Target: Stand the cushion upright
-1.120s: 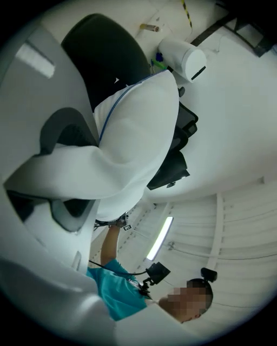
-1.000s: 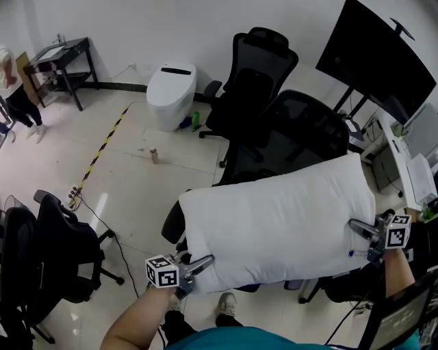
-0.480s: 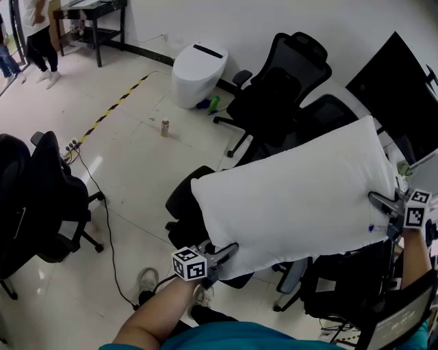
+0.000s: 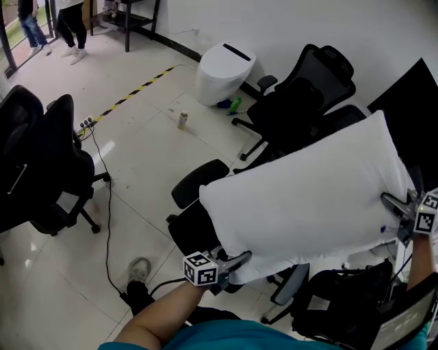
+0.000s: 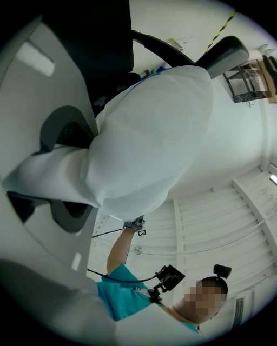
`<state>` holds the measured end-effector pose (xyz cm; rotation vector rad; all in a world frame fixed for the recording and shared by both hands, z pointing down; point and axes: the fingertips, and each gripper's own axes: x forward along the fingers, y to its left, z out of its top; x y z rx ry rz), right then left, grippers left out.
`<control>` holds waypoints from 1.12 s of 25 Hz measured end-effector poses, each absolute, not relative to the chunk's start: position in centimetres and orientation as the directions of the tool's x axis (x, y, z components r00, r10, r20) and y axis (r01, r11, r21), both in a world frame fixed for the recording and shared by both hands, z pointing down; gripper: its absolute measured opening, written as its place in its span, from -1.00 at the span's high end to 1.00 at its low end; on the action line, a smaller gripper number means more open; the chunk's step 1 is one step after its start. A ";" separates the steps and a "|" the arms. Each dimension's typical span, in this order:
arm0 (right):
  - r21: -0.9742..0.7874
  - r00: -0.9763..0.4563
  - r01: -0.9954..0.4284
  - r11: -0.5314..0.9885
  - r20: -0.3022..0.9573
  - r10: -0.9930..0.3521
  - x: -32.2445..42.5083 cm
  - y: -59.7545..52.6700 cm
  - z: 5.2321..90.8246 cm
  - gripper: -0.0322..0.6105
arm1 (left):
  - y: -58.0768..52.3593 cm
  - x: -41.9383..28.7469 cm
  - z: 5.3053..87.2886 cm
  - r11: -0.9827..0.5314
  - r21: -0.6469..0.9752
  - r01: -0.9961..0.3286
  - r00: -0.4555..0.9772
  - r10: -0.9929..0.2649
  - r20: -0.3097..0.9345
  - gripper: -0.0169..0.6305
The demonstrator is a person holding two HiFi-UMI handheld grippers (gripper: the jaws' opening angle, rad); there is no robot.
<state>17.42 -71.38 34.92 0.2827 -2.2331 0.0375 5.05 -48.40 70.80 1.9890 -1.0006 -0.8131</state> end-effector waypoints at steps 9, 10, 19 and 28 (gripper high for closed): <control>0.137 -0.549 -0.044 0.990 0.825 -0.139 13.4 -72.0 39.9 0.59 | -50.6 9.5 78.7 -0.287 0.879 -0.380 0.497 -0.865 -0.068 0.35; 0.159 -0.538 -0.030 0.987 0.829 -0.150 13.0 -72.2 40.7 0.59 | -51.2 9.5 79.8 -0.263 0.886 -0.382 0.493 -0.869 -0.046 0.35; 0.208 -0.456 0.020 0.978 0.872 -0.176 11.7 -72.5 48.9 0.50 | -54.7 10.1 89.6 -0.065 0.910 -0.410 0.525 -0.833 0.177 0.31; 0.273 -0.417 0.001 0.962 0.874 -0.248 11.5 -74.9 54.2 0.29 | -56.1 10.6 94.9 0.065 0.902 -0.428 0.527 -0.792 0.307 0.22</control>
